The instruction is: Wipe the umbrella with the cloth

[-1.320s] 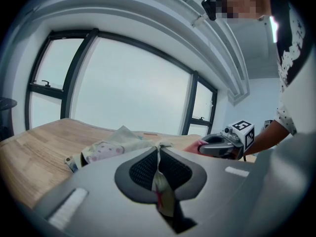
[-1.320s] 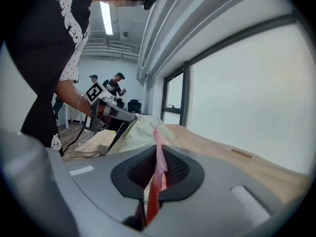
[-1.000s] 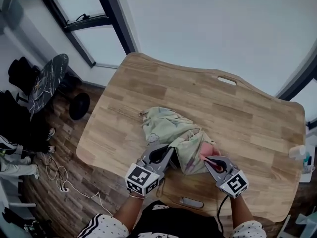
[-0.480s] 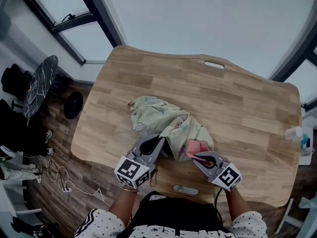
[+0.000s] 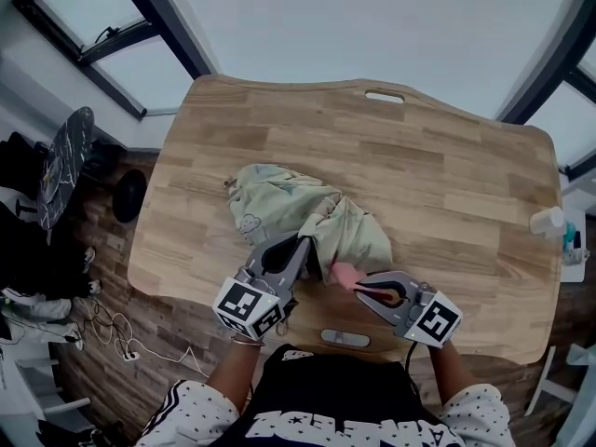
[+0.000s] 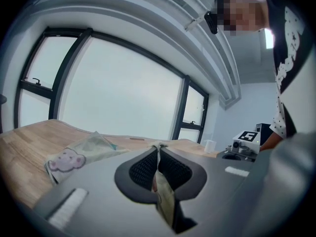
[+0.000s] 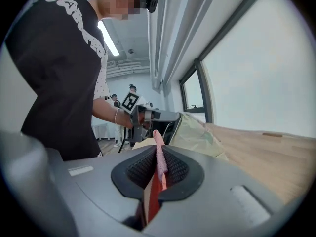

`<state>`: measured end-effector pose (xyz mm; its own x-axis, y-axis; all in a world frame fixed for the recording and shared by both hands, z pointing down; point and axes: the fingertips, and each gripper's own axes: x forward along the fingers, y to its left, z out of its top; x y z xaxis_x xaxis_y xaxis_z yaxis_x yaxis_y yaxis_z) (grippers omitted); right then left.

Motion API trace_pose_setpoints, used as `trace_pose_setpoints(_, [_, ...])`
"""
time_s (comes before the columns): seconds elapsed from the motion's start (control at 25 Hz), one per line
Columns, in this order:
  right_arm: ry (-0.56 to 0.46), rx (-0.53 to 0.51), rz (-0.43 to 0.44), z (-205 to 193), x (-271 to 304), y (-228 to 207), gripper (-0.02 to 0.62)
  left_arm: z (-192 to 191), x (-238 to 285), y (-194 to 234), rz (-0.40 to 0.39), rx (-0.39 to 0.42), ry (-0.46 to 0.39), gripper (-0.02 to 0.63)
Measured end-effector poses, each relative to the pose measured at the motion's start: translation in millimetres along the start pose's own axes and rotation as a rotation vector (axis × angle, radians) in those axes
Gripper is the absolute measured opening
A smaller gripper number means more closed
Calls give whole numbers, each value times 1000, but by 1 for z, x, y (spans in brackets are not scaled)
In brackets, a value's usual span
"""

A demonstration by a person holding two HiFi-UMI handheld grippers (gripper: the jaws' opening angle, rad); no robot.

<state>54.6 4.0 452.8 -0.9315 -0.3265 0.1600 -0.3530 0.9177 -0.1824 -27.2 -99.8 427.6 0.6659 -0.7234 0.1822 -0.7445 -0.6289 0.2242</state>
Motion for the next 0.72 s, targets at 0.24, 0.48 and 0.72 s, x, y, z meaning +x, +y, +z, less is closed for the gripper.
trace_pose_setpoints(0.24, [-33,-94,-218,46,-40,-38,25,0,15,-24,-60,-39,-13,14])
trace_pose_setpoints(0.48, [-115,-175,-305,83,-61,-50,25,-17,35,-68,-168,-4,28,14])
trace_pose_setpoints(0.72, [-85,-153,-313,86,-57,-51,26,-46,54,-101,-266,62,91,14])
